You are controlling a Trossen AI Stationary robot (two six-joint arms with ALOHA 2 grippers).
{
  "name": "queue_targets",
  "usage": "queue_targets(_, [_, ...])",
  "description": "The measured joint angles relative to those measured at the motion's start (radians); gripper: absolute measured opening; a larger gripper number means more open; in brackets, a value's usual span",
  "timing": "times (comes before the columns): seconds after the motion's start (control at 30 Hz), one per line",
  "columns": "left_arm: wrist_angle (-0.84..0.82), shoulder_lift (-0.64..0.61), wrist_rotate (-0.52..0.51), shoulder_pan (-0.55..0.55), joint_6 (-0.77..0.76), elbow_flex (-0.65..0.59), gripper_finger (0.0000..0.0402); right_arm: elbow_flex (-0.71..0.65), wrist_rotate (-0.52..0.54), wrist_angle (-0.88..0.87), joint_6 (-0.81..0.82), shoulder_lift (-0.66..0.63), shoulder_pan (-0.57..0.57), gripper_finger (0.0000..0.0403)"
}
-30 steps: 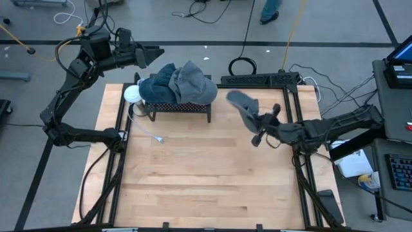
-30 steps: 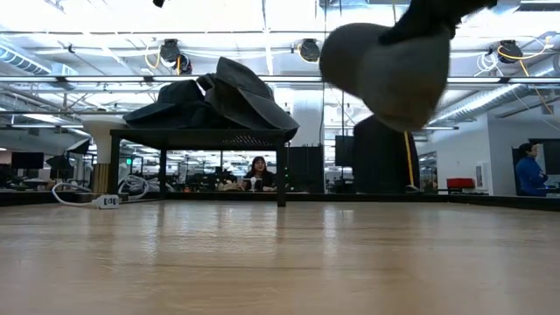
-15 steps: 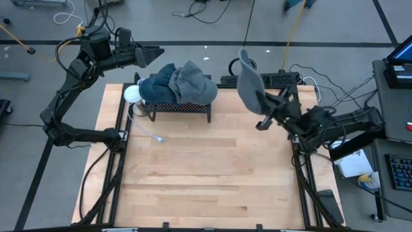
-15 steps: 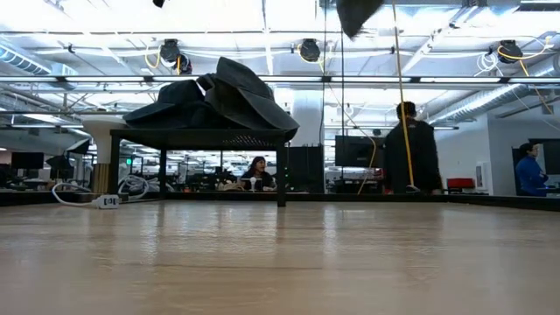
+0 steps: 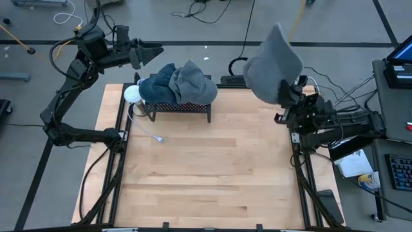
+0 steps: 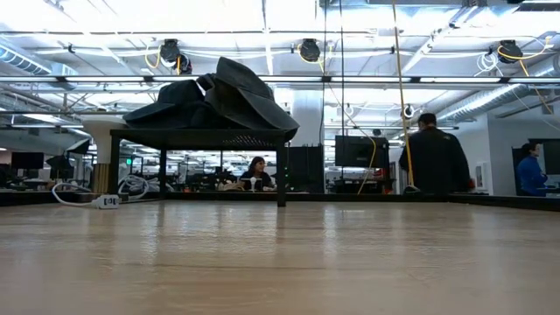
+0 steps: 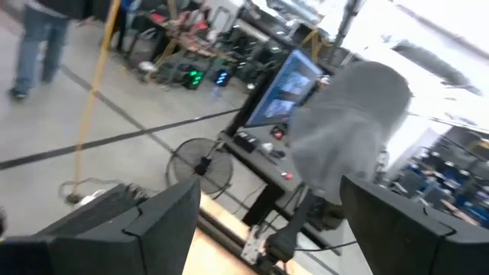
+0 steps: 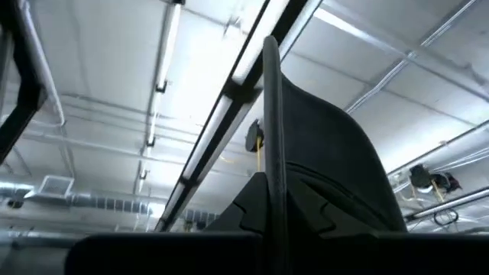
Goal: Pick & Place hat
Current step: Stack the gray cap on the other gray cap on the shelf
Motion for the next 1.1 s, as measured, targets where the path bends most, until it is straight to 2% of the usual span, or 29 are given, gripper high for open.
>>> queue_targets(0.17, [0.111, 0.000, 0.065, 0.000, -0.008, 0.000, 0.0319, 0.108, -0.100, 0.003, 0.053, 0.080, -0.091, 0.0008])
queue_targets(0.37, [0.257, 0.004, 0.136, -0.002, -0.065, 0.000, 0.0319, 0.355, -0.236, -0.088, 0.127, 0.246, -0.185, 0.0008])
queue_targets(0.63, [0.496, 0.065, 0.171, -0.087, -0.136, 0.000, 0.0319, 0.704, -0.414, -0.138, 0.223, 0.463, -0.256, 0.0008])
queue_targets(0.9, [0.687, 0.171, 0.170, -0.165, -0.166, 0.000, 0.0319, 0.968, -0.448, -0.136, 0.302, 0.635, -0.270, 0.0008])
queue_targets(1.1, [0.846, 0.248, 0.157, -0.205, -0.164, 0.000, 0.0319, 1.093, -0.447, -0.137, 0.378, 0.732, -0.270, 0.0008])
